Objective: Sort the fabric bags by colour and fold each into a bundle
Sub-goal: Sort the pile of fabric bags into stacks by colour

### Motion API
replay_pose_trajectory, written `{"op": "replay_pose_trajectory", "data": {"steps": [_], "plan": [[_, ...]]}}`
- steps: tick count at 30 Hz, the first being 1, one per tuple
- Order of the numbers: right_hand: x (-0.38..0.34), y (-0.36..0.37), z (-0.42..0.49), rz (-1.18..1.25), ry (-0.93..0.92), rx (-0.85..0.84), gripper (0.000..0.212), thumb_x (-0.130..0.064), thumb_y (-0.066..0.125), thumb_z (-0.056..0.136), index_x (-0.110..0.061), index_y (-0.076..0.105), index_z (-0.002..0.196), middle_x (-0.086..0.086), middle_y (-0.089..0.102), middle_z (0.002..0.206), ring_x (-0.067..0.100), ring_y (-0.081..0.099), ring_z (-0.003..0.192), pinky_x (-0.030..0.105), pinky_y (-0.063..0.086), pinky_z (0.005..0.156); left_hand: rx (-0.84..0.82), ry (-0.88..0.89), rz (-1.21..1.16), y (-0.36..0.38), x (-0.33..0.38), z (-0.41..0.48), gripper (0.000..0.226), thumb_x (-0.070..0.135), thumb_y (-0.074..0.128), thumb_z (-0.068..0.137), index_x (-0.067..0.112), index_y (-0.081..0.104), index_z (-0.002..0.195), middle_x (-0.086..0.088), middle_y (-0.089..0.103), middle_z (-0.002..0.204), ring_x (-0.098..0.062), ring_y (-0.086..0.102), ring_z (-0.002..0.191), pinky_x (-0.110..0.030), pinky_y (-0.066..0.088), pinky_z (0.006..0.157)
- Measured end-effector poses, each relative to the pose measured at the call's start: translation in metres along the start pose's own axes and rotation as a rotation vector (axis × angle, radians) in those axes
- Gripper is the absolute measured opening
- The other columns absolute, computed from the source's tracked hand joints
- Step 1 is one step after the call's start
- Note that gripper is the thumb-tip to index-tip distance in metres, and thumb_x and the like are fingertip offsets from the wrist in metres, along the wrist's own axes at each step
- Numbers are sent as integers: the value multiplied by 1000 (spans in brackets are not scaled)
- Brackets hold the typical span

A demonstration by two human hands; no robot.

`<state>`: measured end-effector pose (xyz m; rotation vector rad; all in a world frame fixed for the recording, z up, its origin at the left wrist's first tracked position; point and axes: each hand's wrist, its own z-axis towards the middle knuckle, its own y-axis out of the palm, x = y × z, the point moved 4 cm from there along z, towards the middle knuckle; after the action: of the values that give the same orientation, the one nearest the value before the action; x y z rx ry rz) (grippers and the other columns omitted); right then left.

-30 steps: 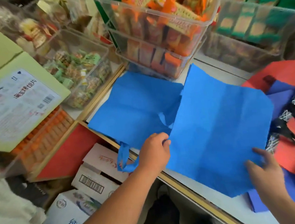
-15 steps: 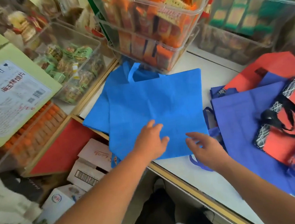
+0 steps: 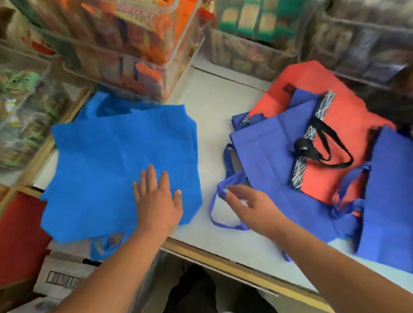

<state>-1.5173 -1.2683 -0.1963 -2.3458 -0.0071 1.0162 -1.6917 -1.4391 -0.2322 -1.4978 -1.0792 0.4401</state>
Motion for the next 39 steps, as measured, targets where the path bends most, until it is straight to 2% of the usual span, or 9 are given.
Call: {"op": "replay_pose_trajectory", "data": {"steps": [4,9,12,14,18,22,29,34,39], "plan": [[65,-82,-24,33,104,241,31,-35,64,98,-24,70,126,-11,73,115,8,67,113,31,50,103,-9,244,-379,10,112,-3,32,22,64,93,7,67,122,-14,60,138,-36,57,125,-47,49,103],[169,-155,-61,-98,207,453,37,-35,61,97,-21,67,131,-2,68,127,19,58,121,32,42,103,-307,222,-508,65,230,3,50,27,65,98,12,54,144,-8,45,156,-23,41,146,-35,33,119],[222,-171,-68,-132,243,303,52,-46,58,97,-30,55,147,-4,50,154,17,42,146,38,39,116,-126,-30,-369,83,246,26,84,40,72,90,16,31,159,-13,16,169,-32,23,154,-48,31,121],[242,-180,-70,-183,281,219,64,-66,48,91,-40,47,149,-12,52,148,17,53,132,42,52,102,-21,-332,-403,87,235,35,95,44,79,82,13,30,157,-17,24,164,-41,33,146,-53,38,115],[249,-202,-56,-446,347,405,60,-61,52,92,-31,50,144,9,49,139,36,51,127,50,51,98,13,-483,-740,93,223,36,59,42,88,67,23,58,114,-2,68,116,-31,68,108,-47,57,92],[219,-194,-15,-410,-35,525,57,-47,63,91,-25,60,143,30,45,150,51,39,141,62,43,106,-159,-419,-1033,84,247,45,41,22,87,80,33,64,113,14,76,106,-13,75,93,-44,63,84],[216,-175,35,-215,211,232,71,-79,42,85,-55,36,151,-13,51,143,21,23,154,47,34,120,-381,-630,-1451,88,257,77,41,16,88,79,20,71,116,-6,79,107,-30,77,96,-54,61,87],[210,-181,33,-154,213,251,56,-67,54,90,-52,49,145,-31,42,133,10,34,148,42,36,118,-388,-493,-1104,86,275,85,15,21,79,88,20,68,99,1,78,99,-22,74,85,-37,60,78],[216,-181,6,-44,187,503,61,-41,67,95,-36,47,152,3,46,104,26,54,100,34,41,97,-209,-434,-1143,51,276,64,11,9,68,92,20,65,92,7,75,92,-18,73,81,-29,59,70]]}}
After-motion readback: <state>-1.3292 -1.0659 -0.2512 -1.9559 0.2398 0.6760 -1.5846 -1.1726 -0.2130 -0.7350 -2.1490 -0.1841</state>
